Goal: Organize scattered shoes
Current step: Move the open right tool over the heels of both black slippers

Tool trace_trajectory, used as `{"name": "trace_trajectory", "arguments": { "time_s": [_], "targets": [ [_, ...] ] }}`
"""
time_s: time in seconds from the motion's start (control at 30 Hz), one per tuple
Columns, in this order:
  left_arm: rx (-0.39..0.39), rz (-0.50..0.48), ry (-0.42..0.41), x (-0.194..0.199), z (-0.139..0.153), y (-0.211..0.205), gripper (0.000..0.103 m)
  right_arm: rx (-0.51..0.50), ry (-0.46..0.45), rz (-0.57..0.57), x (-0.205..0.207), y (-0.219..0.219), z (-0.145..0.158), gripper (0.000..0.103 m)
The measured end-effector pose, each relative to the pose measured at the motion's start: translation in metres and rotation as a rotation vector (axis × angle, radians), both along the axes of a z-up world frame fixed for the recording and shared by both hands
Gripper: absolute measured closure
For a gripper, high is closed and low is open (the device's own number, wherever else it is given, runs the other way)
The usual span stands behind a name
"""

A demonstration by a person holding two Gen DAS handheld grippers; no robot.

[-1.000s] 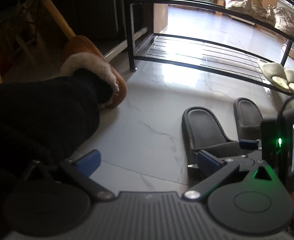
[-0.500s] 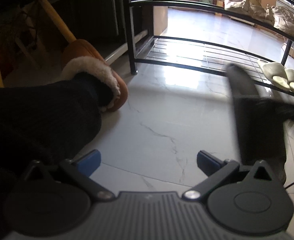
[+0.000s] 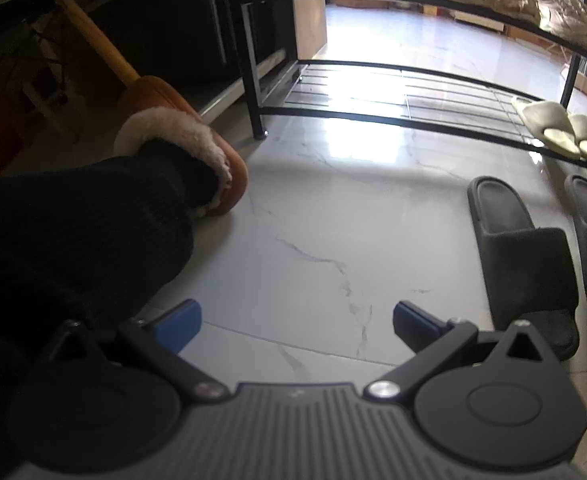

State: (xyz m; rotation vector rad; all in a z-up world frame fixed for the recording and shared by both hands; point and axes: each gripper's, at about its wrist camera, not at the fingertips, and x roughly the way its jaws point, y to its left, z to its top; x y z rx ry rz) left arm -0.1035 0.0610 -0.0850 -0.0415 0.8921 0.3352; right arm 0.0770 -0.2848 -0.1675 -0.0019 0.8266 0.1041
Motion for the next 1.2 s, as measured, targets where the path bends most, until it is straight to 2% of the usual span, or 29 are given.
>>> {"name": "trace_trajectory", "arguments": {
  "time_s": [0.1, 0.13, 0.37, 0.5, 0.63, 0.8, 0.87, 0.93, 1.03, 1.2],
  "targets": [
    [0.018, 0.0, 0.013, 0.002, -0.002, -0.002, 0.001, 0.067, 0.039, -0.03, 0.014, -0.005, -0.018, 0.003],
    [0.021, 0.001, 0.016, 0.002, -0.002, -0.003, 0.001, 0.059, 0.033, -0.02, 0.015, -0.002, -0.022, 0.002],
    [0.032, -0.016, 0.046, 0.006, -0.008, -0.009, 0.001, 0.017, 0.016, 0.158, 0.004, 0.028, -0.027, 0.002],
    [0.036, -0.038, 0.054, 0.007, -0.009, -0.014, 0.001, 0.024, 0.029, 0.202, -0.01, 0.037, -0.026, 0.002],
    [0.037, -0.049, 0.043, 0.005, -0.007, -0.017, 0.001, 0.015, 0.016, 0.213, -0.026, 0.046, -0.022, 0.002],
    [0.006, -0.052, 0.007, 0.003, 0.001, -0.019, 0.001, 0.018, 0.03, 0.196, -0.023, 0.049, -0.021, 0.0],
    [0.023, -0.066, 0.001, 0.005, 0.004, -0.023, 0.001, 0.022, 0.035, 0.192, -0.02, 0.048, -0.02, 0.0],
    [0.038, -0.082, -0.014, 0.006, 0.007, -0.028, 0.001, 0.058, 0.03, 0.156, -0.022, 0.043, -0.013, 0.0],
    [0.071, -0.099, -0.045, 0.007, 0.015, -0.032, 0.001, 0.173, -0.034, 0.083, -0.034, 0.027, 0.004, 0.0],
    [0.081, -0.096, -0.062, 0.014, 0.029, -0.036, 0.001, 0.337, -0.114, 0.008, -0.072, 0.003, 0.021, 0.0]
  ]
}}
